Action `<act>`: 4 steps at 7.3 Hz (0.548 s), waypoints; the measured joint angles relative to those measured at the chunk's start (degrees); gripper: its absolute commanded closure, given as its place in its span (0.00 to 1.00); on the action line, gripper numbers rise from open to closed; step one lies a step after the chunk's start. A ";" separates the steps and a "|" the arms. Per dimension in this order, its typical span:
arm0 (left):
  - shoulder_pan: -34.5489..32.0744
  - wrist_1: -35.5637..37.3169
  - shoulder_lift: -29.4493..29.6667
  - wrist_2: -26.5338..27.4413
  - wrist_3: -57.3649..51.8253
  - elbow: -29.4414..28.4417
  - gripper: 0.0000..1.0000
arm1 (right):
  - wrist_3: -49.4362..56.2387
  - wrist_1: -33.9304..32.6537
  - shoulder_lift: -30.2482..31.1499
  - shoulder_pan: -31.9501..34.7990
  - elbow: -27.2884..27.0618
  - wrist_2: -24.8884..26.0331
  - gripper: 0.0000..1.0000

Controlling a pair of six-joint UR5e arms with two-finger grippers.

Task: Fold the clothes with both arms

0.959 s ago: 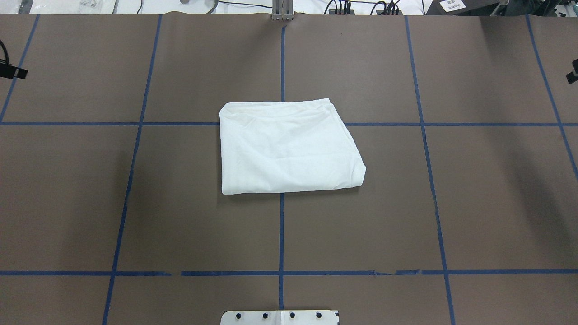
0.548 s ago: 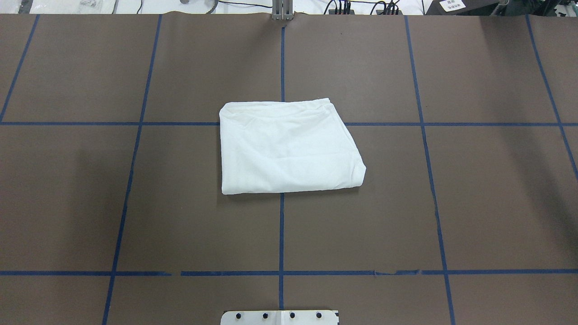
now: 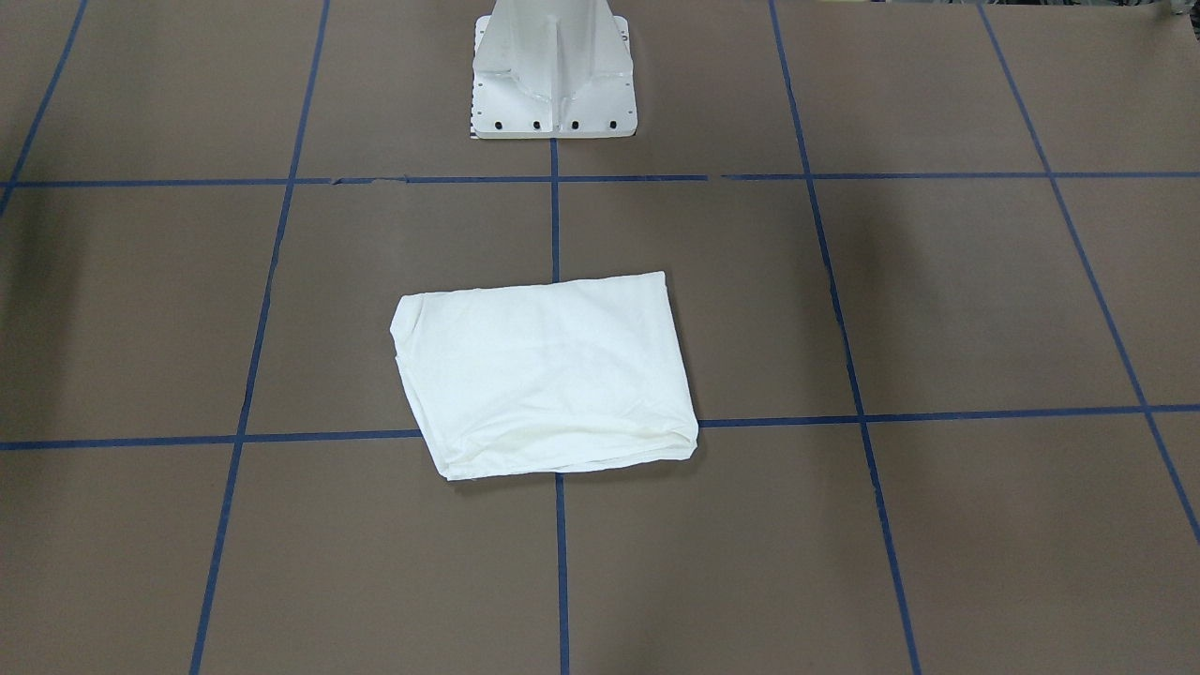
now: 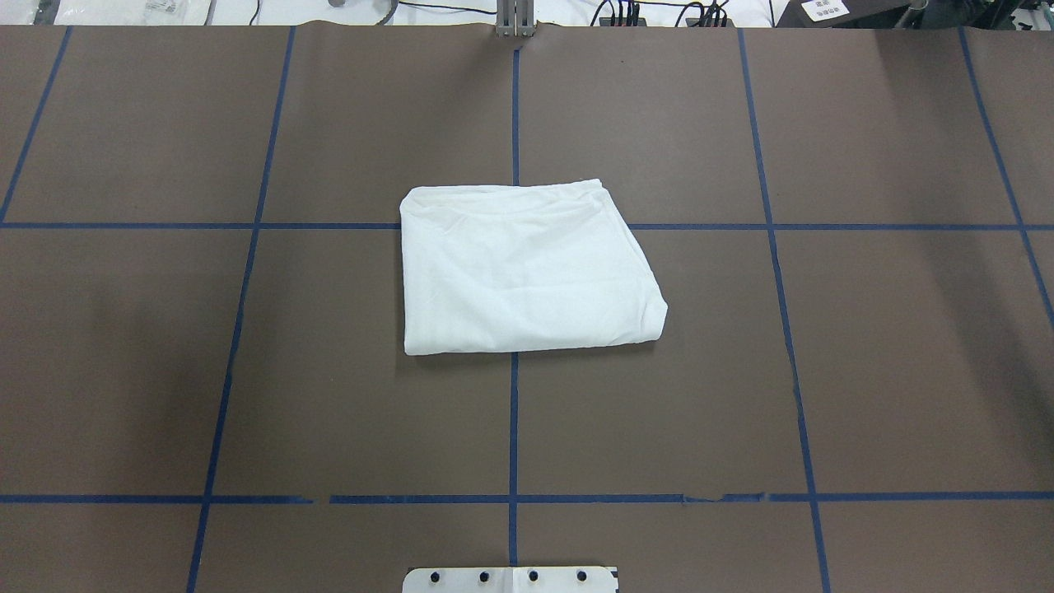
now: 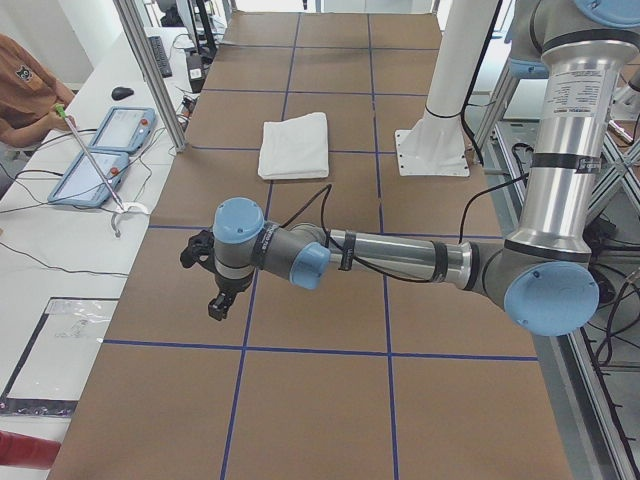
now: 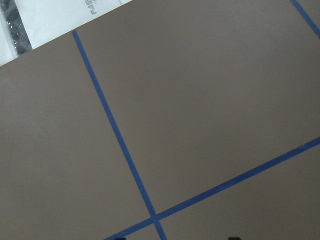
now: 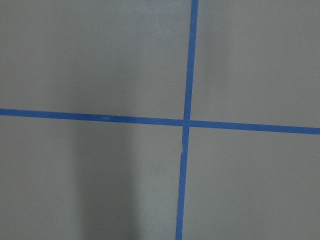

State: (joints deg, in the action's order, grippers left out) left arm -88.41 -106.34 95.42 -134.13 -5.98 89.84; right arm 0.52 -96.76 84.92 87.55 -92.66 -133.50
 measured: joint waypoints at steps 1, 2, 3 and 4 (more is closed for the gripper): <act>-0.24 0.09 -0.40 -1.44 -0.05 -0.11 0.01 | -0.15 -0.05 0.01 -0.10 0.16 -0.38 0.00; -0.34 -0.15 -1.20 -2.09 -0.12 -0.26 0.00 | -0.56 -0.08 0.04 -0.22 0.26 -0.82 0.00; -0.40 -0.36 -1.98 -2.36 -0.13 -0.24 0.00 | -1.31 -0.01 0.06 -0.30 0.32 -1.30 0.00; -0.41 -0.38 -2.38 -2.37 0.06 -0.19 0.00 | -1.84 0.11 0.06 -0.36 0.35 -1.54 0.00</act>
State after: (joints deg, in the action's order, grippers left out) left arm -88.81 -106.72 93.05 -136.50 -5.92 89.65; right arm -1.33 -96.65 84.98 87.19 -92.31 -135.04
